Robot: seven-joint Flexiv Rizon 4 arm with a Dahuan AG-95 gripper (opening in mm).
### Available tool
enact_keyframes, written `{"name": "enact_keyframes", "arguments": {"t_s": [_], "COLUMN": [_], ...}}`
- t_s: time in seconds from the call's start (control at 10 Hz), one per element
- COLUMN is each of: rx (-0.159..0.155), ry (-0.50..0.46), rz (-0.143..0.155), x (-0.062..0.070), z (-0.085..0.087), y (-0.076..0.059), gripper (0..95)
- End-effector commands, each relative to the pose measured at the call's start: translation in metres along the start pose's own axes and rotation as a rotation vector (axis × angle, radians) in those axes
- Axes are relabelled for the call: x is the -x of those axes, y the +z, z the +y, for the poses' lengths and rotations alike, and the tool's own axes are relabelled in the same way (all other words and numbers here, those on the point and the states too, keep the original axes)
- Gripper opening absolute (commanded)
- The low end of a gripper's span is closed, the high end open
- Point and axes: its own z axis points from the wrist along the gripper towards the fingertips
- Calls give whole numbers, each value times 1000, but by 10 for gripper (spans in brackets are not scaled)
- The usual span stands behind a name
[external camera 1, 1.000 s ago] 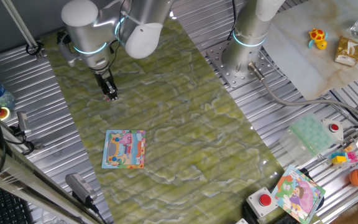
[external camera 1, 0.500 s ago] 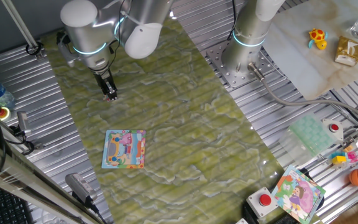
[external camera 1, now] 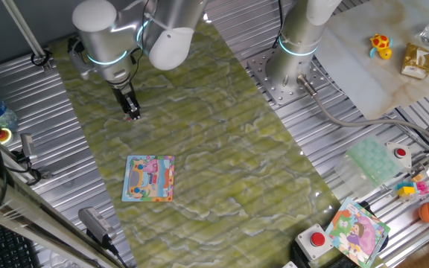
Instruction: Assemble one piece of a puzzle
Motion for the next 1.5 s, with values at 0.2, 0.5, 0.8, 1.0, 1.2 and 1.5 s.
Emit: {"name": "enact_keyframes", "arguments": {"t_s": [0.2,0.5,0.8,1.0,1.2,1.5], "rx": [5,8,3,2,-1,-16], "ry": [-89,-177,-261,-321,-396,-414], "rz": [9,8,17,24,34,34], "x": [2,2,-1,-4,-3,12], "z": [7,34,70,89,102,111], "y": [-17,-17,-16,-15,-16,-24], "gripper": [0,0,0,0,0,0]}}
